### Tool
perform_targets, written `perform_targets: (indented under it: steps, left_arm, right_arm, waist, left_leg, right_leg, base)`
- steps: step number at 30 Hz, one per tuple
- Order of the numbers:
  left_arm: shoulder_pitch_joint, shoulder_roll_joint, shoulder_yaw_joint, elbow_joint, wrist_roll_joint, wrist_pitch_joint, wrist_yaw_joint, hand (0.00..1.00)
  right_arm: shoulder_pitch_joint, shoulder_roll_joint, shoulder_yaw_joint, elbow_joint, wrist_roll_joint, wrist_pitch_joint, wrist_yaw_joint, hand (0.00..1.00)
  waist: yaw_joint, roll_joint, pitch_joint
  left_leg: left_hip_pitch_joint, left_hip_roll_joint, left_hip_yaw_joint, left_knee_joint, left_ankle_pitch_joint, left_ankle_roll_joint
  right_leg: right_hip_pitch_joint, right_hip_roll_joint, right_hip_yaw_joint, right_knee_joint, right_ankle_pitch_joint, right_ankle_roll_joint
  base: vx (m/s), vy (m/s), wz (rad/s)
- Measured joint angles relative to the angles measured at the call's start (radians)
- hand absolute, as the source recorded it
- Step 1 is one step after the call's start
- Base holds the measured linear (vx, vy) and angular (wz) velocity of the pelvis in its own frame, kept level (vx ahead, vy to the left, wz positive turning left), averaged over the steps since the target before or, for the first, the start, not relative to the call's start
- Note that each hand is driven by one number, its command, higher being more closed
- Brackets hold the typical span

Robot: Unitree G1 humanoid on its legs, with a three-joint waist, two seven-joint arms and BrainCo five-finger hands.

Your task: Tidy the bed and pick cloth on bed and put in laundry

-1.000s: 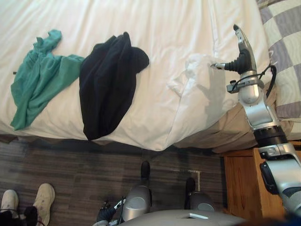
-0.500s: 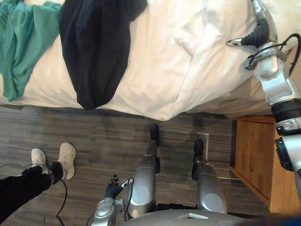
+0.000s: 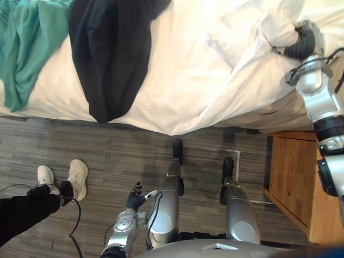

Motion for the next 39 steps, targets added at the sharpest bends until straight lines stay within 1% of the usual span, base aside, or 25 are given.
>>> perform_targets:
  steps: [1,3,5,7,8,9,10,11,14,15,17,18,20,22,24,25,27,28,30,31,33,35,37,38,39]
  left_arm:
    - [0.0,-0.003,0.002,0.002,0.002,0.001,0.0,0.0]
    - [0.001,-0.003,0.005,0.005,0.003,0.003,0.001,0.0]
    - [0.002,-0.003,0.015,0.007,0.006,0.017,0.001,0.0]
    - [0.008,0.0,0.025,0.024,0.019,0.03,0.001,0.0]
    - [0.01,0.001,0.029,0.024,0.023,0.032,0.001,0.0]
    - [0.018,0.002,0.051,0.025,0.036,0.043,0.0,0.0]
    - [0.021,0.004,0.053,0.027,0.045,0.044,0.0,0.0]
    - [0.033,0.005,0.062,0.034,0.063,0.045,0.0,0.0]
    - [0.035,-0.001,0.089,0.063,0.096,0.064,-0.001,0.0]
    - [0.036,-0.002,0.089,0.064,0.1,0.067,-0.001,0.0]
    - [0.046,-0.002,0.09,0.073,0.102,0.076,-0.001,0.0]
    - [0.049,-0.007,0.1,0.092,0.102,0.082,-0.001,0.0]
    - [0.055,-0.021,0.128,0.103,0.107,0.091,0.0,0.0]
    - [0.056,-0.022,0.131,0.103,0.121,0.098,0.0,0.0]
    - [0.061,-0.027,0.143,0.105,0.122,0.103,0.0,0.0]
    - [0.064,-0.032,0.165,0.107,0.122,0.104,0.001,0.0]
    - [0.065,-0.038,0.173,0.11,0.122,0.105,0.001,0.0]
    - [0.065,-0.04,0.182,0.117,0.122,0.109,0.001,0.0]
    - [0.068,-0.049,0.215,0.128,0.122,0.111,0.0,0.0]
    - [0.07,-0.056,0.231,0.132,0.122,0.111,0.0,0.0]
    - [0.074,-0.064,0.26,0.133,0.121,0.111,0.0,0.0]
    - [0.08,-0.074,0.284,0.133,0.12,0.111,0.0,0.0]
    - [0.084,-0.075,0.286,0.131,0.119,0.111,0.0,0.0]
    - [0.086,-0.077,0.29,0.129,0.119,0.111,0.0,0.0]
    - [0.092,-0.077,0.297,0.12,0.118,0.112,0.001,0.0]
  right_arm:
    - [0.067,0.026,-0.055,-0.044,0.002,0.0,-0.008,1.0]
    - [0.147,0.046,-0.102,-0.092,0.012,0.0,-0.019,1.0]
    - [0.214,0.079,-0.142,-0.117,0.019,-0.001,-0.026,1.0]
    - [0.312,0.123,-0.184,-0.136,0.03,-0.005,-0.029,1.0]
    - [0.325,0.127,-0.187,-0.135,0.033,-0.005,-0.029,0.0]
    - [0.384,0.155,-0.212,-0.134,0.042,-0.003,-0.028,0.0]
    - [0.405,0.159,-0.215,-0.133,0.043,-0.003,-0.028,0.0]
    - [0.465,0.183,-0.236,-0.132,0.049,-0.003,-0.023,0.0]
    - [0.551,0.23,-0.287,-0.111,0.074,-0.001,-0.018,0.0]
    - [0.565,0.239,-0.295,-0.101,0.086,0.0,-0.018,0.0]
    - [0.614,0.268,-0.329,-0.079,0.106,0.001,-0.018,0.0]
    - [0.647,0.285,-0.355,-0.057,0.121,-0.001,-0.018,0.0]
    - [0.688,0.31,-0.385,-0.056,0.129,-0.006,-0.018,0.0]
    - [0.705,0.338,-0.42,-0.03,0.137,0.005,-0.017,0.0]
    - [0.74,0.381,-0.474,0.033,0.169,0.024,-0.017,0.0]
    - [0.773,0.401,-0.514,0.071,0.198,0.038,-0.018,0.0]
    - [0.8,0.414,-0.56,0.089,0.217,0.046,-0.02,0.0]
    - [0.824,0.421,-0.613,0.108,0.241,0.056,-0.022,0.0]
    - [0.86,0.421,-0.705,0.115,0.291,0.068,-0.044,0.0]
    - [0.876,0.421,-0.767,0.115,0.318,0.073,-0.057,0.0]
    - [0.89,0.42,-0.839,0.11,0.363,0.081,-0.094,0.0]
    - [0.897,0.42,-0.883,0.096,0.397,0.092,-0.127,0.0]
    - [0.896,0.423,-0.916,0.057,0.424,0.104,-0.156,0.0]
    - [0.896,0.428,-0.918,0.003,0.433,0.11,-0.178,1.0]
    - [0.895,0.439,-0.914,-0.078,0.438,0.112,-0.196,1.0]
  waist:
    - [-0.005,-0.001,-0.001]
    - [-0.01,-0.007,-0.004]
    - [-0.016,-0.02,-0.011]
    - [-0.026,-0.047,-0.042]
    - [-0.025,-0.051,-0.046]
    - [-0.025,-0.074,-0.067]
    - [-0.025,-0.081,-0.076]
    - [-0.025,-0.093,-0.109]
    - [-0.027,-0.092,-0.151]
    - [-0.029,-0.092,-0.156]
    - [-0.041,-0.087,-0.18]
    - [-0.056,-0.084,-0.19]
    - [-0.062,-0.082,-0.218]
    - [-0.06,-0.082,-0.225]
    - [-0.058,-0.089,-0.241]
    - [-0.06,-0.09,-0.251]
    - [-0.065,-0.09,-0.252]
    - [-0.071,-0.09,-0.252]
    - [-0.082,-0.088,-0.255]
    - [-0.082,-0.089,-0.265]
    - [-0.081,-0.091,-0.277]
    - [-0.083,-0.091,-0.285]
    - [-0.081,-0.091,-0.291]
    - [-0.08,-0.092,-0.294]
    - [-0.079,-0.092,-0.298]
  left_leg:
    - [0.012,0.002,-0.001,0.0,-0.006,-0.008]
    - [0.019,0.004,0.0,0.0,-0.015,-0.013]
    - [0.029,0.004,0.002,0.002,-0.016,-0.014]
    - [0.049,0.002,0.006,0.004,-0.018,-0.015]
    - [0.052,0.002,0.007,0.004,-0.018,-0.015]
    - [0.078,0.002,0.019,0.004,-0.024,-0.018]
    - [0.088,0.002,0.024,0.004,-0.027,-0.017]
    - [0.109,0.002,0.03,0.003,-0.036,-0.017]
    - [0.139,0.001,0.041,0.0,-0.048,-0.018]
    - [0.146,0.001,0.046,-0.001,-0.052,-0.021]
    - [0.158,0.002,0.053,-0.001,-0.059,-0.021]
    - [0.171,0.002,0.057,-0.001,-0.068,-0.021]
    - [0.174,0.002,0.063,-0.002,-0.072,-0.022]
    - [0.197,0.004,0.078,-0.002,-0.079,-0.023]
    - [0.218,0.003,0.088,-0.002,-0.089,-0.023]
    - [0.223,0.003,0.096,-0.002,-0.095,-0.022]
    - [0.225,0.003,0.103,-0.002,-0.097,-0.022]
    - [0.231,0.003,0.11,-0.002,-0.1,-0.022]
    - [0.253,0.001,0.116,-0.002,-0.107,-0.024]
    - [0.259,0.002,0.124,-0.002,-0.112,-0.024]
    - [0.27,0.003,0.138,-0.002,-0.118,-0.024]
    - [0.276,0.003,0.139,-0.003,-0.123,-0.024]
    - [0.277,0.001,0.14,-0.003,-0.126,-0.024]
    - [0.279,-0.001,0.14,-0.003,-0.128,-0.024]
    - [0.279,-0.003,0.14,-0.003,-0.131,-0.025]
  right_leg:
    - [0.021,0.004,0.0,-0.014,-0.001,0.001]
    - [0.029,0.005,0.001,-0.018,-0.003,0.001]
    - [0.038,0.005,0.009,-0.022,-0.001,0.003]
    - [0.064,0.003,0.011,-0.038,0.002,0.007]
    - [0.067,0.003,0.012,-0.04,0.002,0.007]
    - [0.093,0.002,0.015,-0.046,0.002,0.007]
    - [0.102,0.001,0.016,-0.049,0.001,0.007]
    - [0.12,0.0,0.019,-0.052,-0.001,0.008]
    - [0.144,-0.001,0.037,-0.057,-0.007,0.01]
    - [0.15,-0.001,0.042,-0.057,-0.012,0.012]
    - [0.157,-0.001,0.044,-0.058,-0.016,0.017]
    - [0.169,-0.002,0.047,-0.064,-0.018,0.018]
    - [0.169,-0.002,0.054,-0.067,-0.019,0.018]
    - [0.188,-0.002,0.062,-0.071,-0.021,0.018]
    - [0.203,-0.003,0.067,-0.078,-0.024,0.018]
    - [0.206,-0.004,0.072,-0.083,-0.024,0.018]
    - [0.21,-0.005,0.076,-0.083,-0.025,0.018]
    - [0.217,-0.006,0.08,-0.084,-0.023,0.018]
    - [0.234,-0.009,0.086,-0.084,-0.024,0.017]
    - [0.236,-0.01,0.09,-0.084,-0.031,0.023]
    - [0.239,-0.01,0.096,-0.083,-0.035,0.022]
    - [0.246,-0.011,0.095,-0.082,-0.04,0.022]
    - [0.249,-0.013,0.092,-0.082,-0.043,0.023]
    - [0.251,-0.016,0.089,-0.082,-0.045,0.023]
    - [0.252,-0.019,0.086,-0.082,-0.046,0.024]
  base:
    - [0.0,0.0,0.0]
    - [0.0,-0.012,-0.02]
    - [0.01,-0.019,-0.06]
    - [0.06,-0.014,-0.02]
    - [0.08,-0.017,-0.04]
    - [0.09,-0.017,-0.05]
    - [0.11,-0.023,-0.13]
    - [0.09,-0.019,-0.12]
    - [0.05,-0.01,-0.13]
    - [0.02,-0.009,-0.19]
    - [0.02,-0.01,-0.11]
    - [0.01,-0.008,-0.06]
    - [0.03,-0.011,-0.11]
    - [0.04,-0.011,-0.09]
    - [0.04,-0.013,-0.11]
    - [0.06,-0.018,-0.13]
    - [0.07,-0.016,-0.12]
    - [0.07,-0.012,-0.14]
    - [0.07,-0.012,-0.15]
    - [0.07,-0.013,-0.15]
    - [0.05,-0.016,-0.16]
    - [0.04,-0.013,-0.03]
    - [0.04,-0.004,0.04]
    - [0.03,0.005,0.06]
    - [0.03,0.008,0.05]
